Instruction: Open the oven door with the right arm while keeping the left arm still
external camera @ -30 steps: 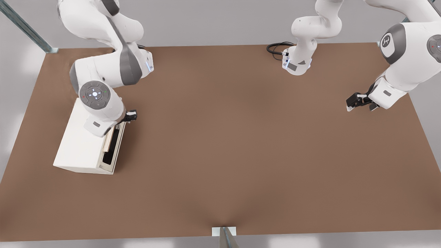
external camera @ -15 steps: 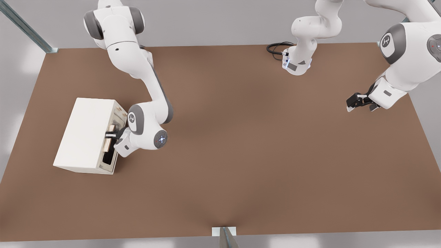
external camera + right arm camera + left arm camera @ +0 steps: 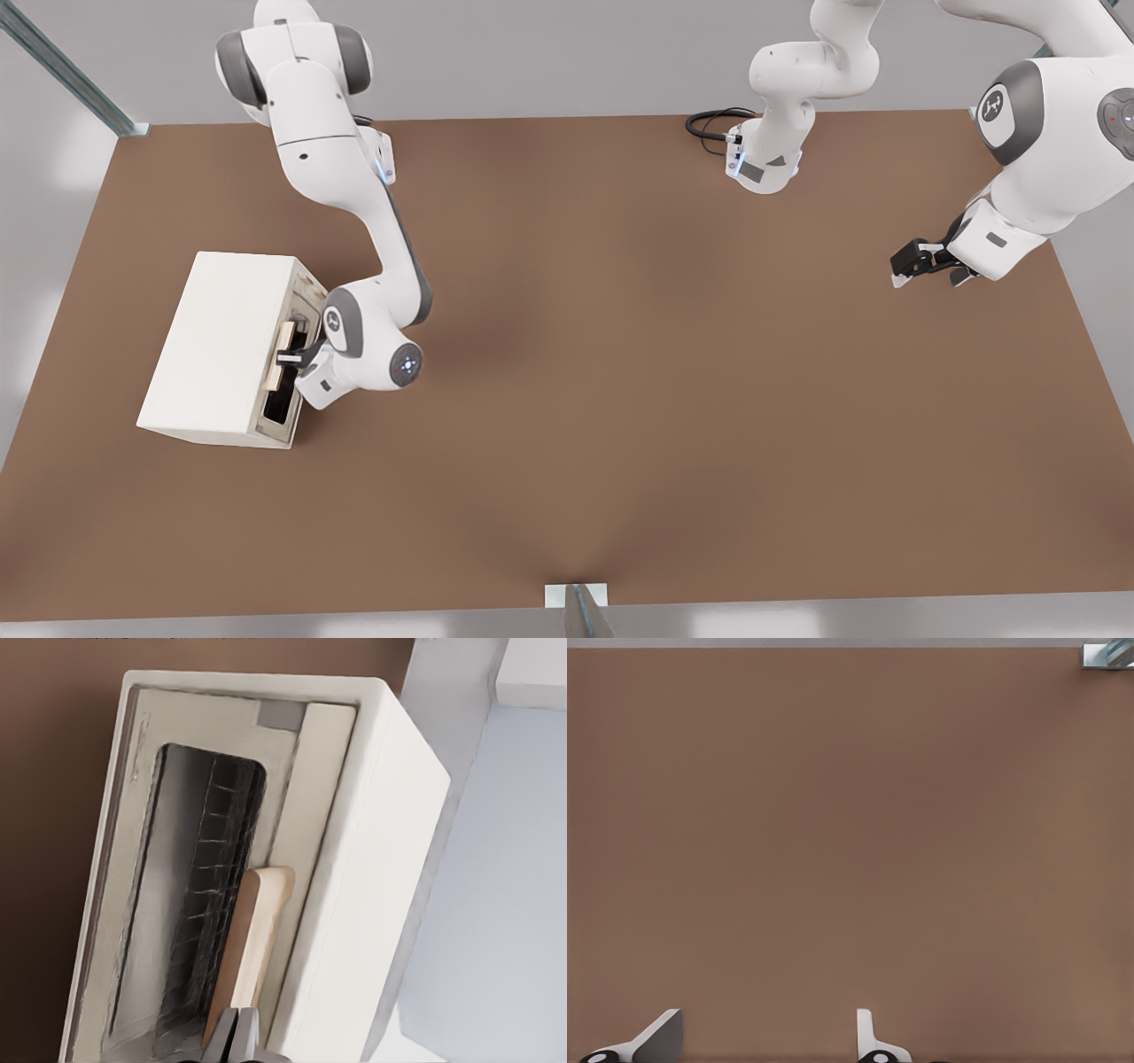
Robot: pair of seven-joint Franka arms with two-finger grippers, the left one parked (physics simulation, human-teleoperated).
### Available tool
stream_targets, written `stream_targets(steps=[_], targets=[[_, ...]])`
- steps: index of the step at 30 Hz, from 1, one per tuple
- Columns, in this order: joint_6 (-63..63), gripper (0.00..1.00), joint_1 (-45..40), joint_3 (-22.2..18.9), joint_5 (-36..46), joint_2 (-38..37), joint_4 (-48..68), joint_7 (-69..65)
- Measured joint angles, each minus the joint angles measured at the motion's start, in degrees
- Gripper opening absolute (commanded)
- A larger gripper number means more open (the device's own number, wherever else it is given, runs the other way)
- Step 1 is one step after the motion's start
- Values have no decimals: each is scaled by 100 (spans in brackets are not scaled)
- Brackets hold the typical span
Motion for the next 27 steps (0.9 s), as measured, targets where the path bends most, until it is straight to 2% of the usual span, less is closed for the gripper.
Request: stream_targets(steps=[27], targets=[[-22,0,-98,6,-165,46,-172,236]])
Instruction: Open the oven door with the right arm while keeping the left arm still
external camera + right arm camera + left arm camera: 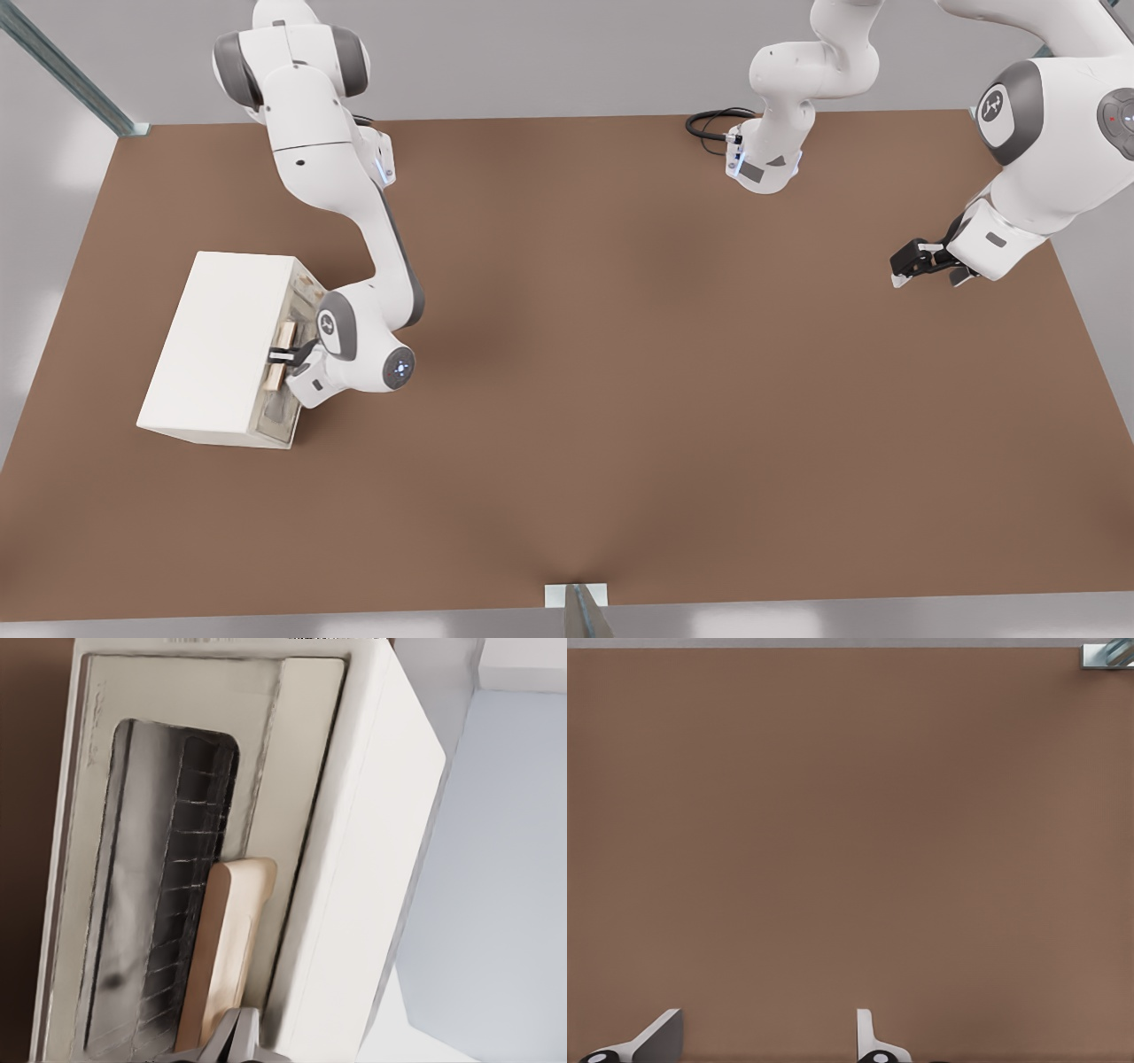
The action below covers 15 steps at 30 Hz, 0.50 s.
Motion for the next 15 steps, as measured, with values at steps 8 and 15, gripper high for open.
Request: stream_targets(steps=[8,15], targets=[[-37,0,390,107,108,4,367,45],[-96,100,-901,335,2184,-1352,1353,-416]])
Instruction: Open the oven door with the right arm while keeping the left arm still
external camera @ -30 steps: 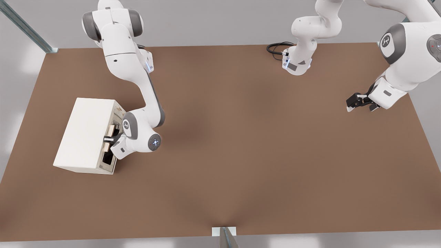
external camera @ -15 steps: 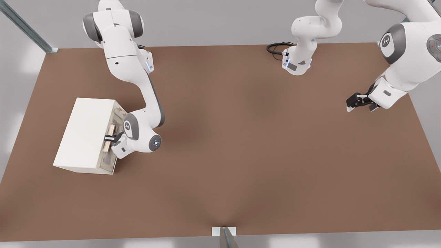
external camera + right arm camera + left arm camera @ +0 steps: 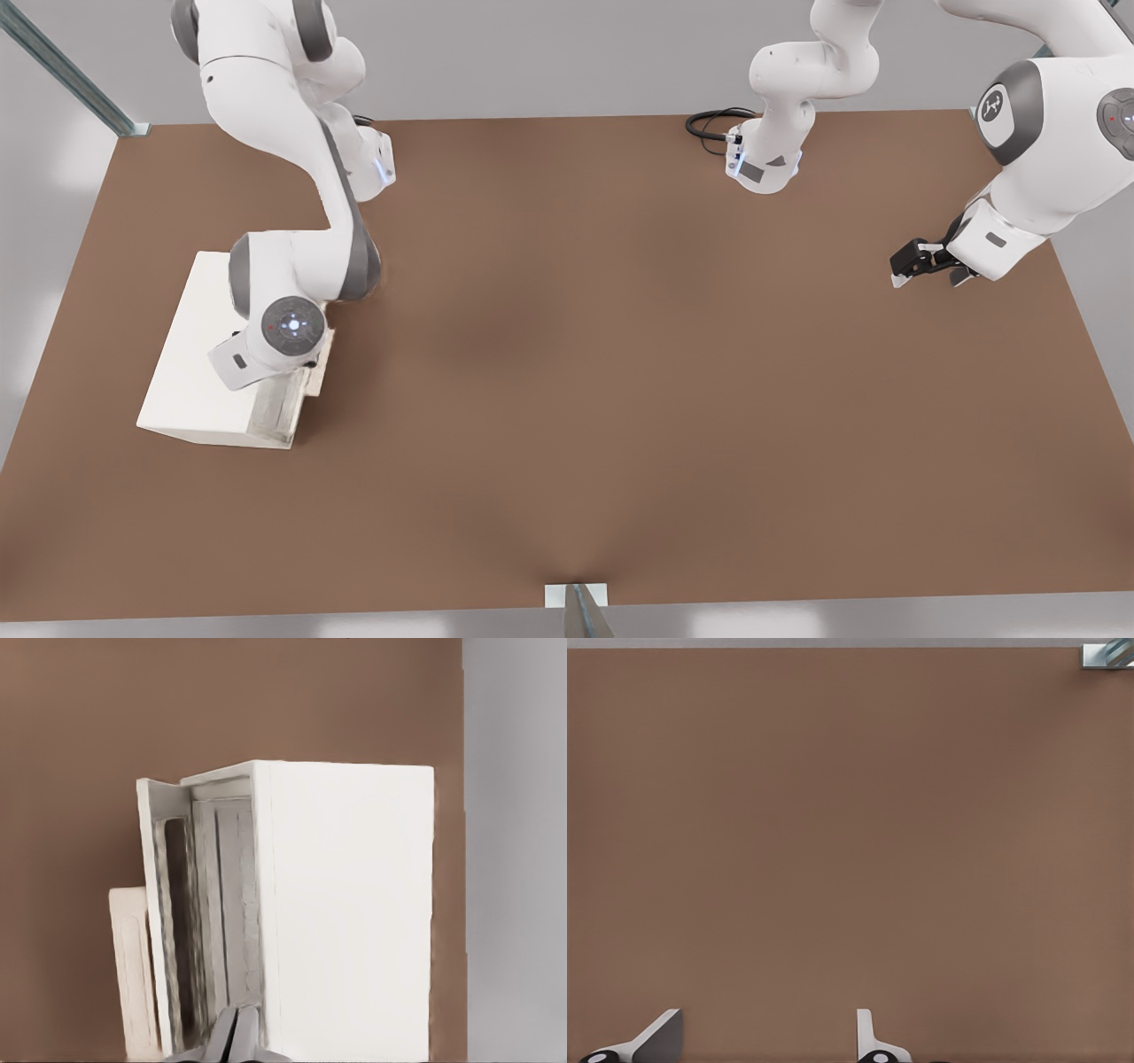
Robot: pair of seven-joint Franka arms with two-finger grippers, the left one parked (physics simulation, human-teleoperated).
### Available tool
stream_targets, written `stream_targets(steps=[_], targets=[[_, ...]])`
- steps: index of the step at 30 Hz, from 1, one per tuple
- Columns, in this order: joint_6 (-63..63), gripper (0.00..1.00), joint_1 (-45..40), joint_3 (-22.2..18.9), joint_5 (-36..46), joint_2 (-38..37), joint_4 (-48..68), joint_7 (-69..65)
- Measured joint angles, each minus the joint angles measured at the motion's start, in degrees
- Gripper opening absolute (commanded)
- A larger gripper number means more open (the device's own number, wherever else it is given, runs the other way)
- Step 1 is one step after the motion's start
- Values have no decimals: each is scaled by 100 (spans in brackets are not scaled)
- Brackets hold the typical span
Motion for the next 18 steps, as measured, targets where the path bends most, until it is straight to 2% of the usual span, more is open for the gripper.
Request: stream_targets(steps=[2,4,7,18], targets=[[-24,100,-785,669,628,-598,97,-289],[-51,100,-1118,904,815,-959,113,-552],[-70,100,-1177,954,1029,-1195,216,-884],[-64,100,-1490,942,1302,-1020,549,-1745]])
